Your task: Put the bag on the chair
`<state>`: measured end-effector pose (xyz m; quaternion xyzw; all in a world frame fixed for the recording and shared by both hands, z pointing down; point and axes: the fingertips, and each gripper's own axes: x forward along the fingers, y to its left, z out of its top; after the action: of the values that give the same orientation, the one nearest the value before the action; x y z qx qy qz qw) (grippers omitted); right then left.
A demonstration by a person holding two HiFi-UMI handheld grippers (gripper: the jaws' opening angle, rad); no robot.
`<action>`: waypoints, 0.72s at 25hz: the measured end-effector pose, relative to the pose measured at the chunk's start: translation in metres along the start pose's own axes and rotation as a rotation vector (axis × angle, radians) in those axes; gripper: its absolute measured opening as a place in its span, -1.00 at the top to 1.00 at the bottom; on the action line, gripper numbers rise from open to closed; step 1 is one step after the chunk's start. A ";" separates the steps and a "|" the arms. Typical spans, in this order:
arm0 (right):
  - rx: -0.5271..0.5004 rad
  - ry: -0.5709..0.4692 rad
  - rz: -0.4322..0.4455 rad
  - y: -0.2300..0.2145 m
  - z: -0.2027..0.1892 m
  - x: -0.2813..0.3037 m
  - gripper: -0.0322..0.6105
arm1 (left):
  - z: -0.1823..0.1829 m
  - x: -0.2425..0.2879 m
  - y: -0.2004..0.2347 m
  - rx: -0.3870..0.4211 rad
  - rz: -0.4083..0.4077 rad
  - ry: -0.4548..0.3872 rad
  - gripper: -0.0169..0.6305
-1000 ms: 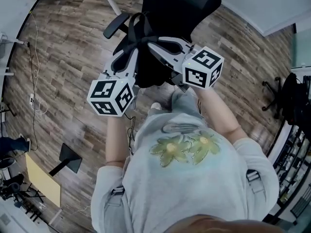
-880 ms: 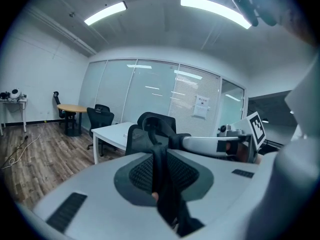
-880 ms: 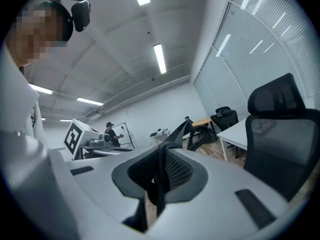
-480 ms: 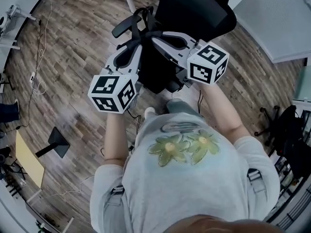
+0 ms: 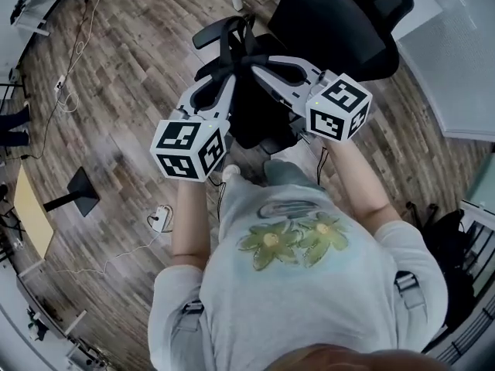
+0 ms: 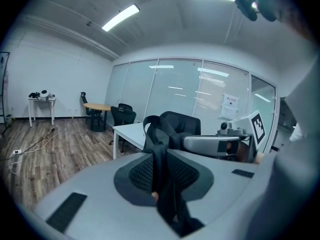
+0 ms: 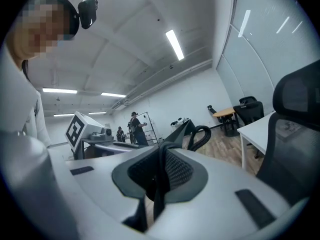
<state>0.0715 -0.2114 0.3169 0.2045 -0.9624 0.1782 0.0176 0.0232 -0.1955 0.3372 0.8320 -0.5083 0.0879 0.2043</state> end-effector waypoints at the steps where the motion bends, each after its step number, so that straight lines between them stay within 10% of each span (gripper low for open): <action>1: 0.000 0.011 0.017 -0.002 -0.002 0.001 0.77 | -0.002 0.002 0.001 -0.012 0.016 0.005 0.73; 18: 0.044 0.157 0.145 -0.033 -0.068 0.017 0.77 | -0.073 0.028 0.019 -0.093 0.150 0.130 0.73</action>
<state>0.0662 -0.2218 0.3937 0.1199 -0.9661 0.2157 0.0754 0.0244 -0.1945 0.4174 0.7736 -0.5585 0.1333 0.2682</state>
